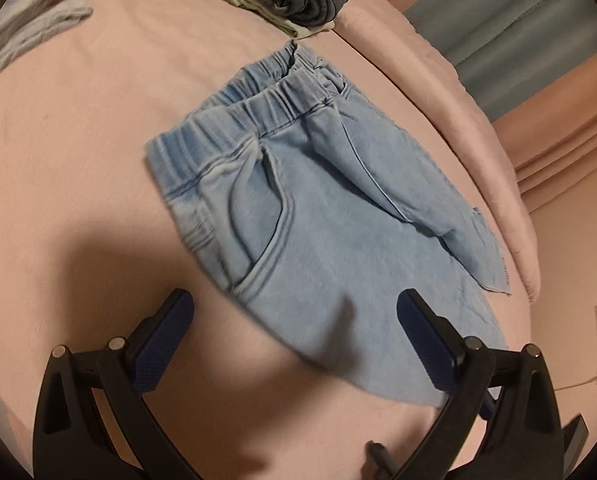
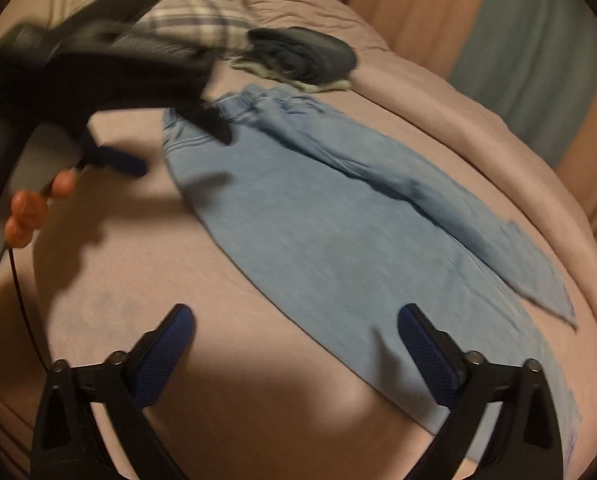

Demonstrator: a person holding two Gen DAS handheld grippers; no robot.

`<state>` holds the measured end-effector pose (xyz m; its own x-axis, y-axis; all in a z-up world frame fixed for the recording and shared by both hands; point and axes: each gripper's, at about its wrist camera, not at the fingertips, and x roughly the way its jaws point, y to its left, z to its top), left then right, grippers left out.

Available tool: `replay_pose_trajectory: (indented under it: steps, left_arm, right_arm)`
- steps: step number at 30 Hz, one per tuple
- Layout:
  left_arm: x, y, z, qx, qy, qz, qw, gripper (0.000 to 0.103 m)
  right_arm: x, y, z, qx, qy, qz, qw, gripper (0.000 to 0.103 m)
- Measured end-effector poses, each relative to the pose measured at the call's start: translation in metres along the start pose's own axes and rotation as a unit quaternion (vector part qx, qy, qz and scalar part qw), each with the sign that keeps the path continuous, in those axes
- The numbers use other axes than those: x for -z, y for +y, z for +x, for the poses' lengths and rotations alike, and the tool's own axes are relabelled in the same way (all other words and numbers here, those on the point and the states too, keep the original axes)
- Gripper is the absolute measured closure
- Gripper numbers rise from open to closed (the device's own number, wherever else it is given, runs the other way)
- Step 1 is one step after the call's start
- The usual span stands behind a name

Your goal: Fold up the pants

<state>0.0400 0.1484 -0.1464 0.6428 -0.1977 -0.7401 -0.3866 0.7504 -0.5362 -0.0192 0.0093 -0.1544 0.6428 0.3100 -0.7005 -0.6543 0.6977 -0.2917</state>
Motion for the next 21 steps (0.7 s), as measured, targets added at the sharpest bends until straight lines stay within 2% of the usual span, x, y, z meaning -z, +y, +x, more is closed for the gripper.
replay_pose_trajectory:
  steps: [3,4,5,6,7,9,10,11,12,15,21]
  left_arm:
    - [-0.005,-0.004,0.008,-0.015,-0.015,0.014,0.9997,0.013]
    - [-0.007,-0.003,0.009,-0.021,-0.018,0.018,0.9994,0.023]
    - [-0.009,-0.003,0.01,-0.031,-0.021,0.019,0.9991,0.034]
    - [-0.01,-0.002,0.011,-0.035,-0.024,0.02,0.9989,0.039]
    - [-0.011,-0.001,0.012,-0.038,-0.027,0.019,0.9987,0.046]
    - [-0.013,0.001,0.011,-0.043,-0.033,0.022,0.9983,0.057]
    - [-0.012,0.005,0.009,-0.046,-0.035,0.023,0.998,0.065]
    - [-0.013,0.008,0.008,-0.047,-0.038,0.024,0.9979,0.069]
    - [-0.01,0.01,0.006,-0.045,-0.038,0.024,0.998,0.07]
    - [-0.01,0.012,0.006,-0.046,-0.039,0.03,0.9977,0.074]
    - [-0.008,0.007,-0.002,-0.054,-0.047,0.042,0.9965,0.079]
  right_arm:
    - [-0.002,0.012,0.007,0.009,-0.011,-0.026,1.0,0.014]
    - [-0.005,0.014,0.009,0.009,-0.014,-0.031,0.999,0.017]
    - [-0.008,0.016,0.01,0.006,-0.017,-0.036,0.999,0.026]
    - [-0.014,0.017,0.013,0.004,-0.017,-0.038,0.999,0.036]
    - [-0.016,0.018,0.013,0.005,-0.016,-0.037,0.999,0.042]
    - [-0.021,0.02,0.015,-0.005,-0.011,-0.036,0.999,0.063]
    - [-0.021,0.021,0.015,-0.011,-0.012,-0.034,0.999,0.067]
    - [-0.022,0.022,0.015,-0.014,-0.012,-0.034,0.999,0.072]
    - [-0.024,0.024,0.016,-0.016,-0.012,-0.038,0.999,0.079]
    - [-0.025,0.027,0.014,-0.025,-0.012,-0.046,0.999,0.089]
    - [-0.028,0.021,0.01,-0.04,-0.009,-0.04,0.998,0.092]
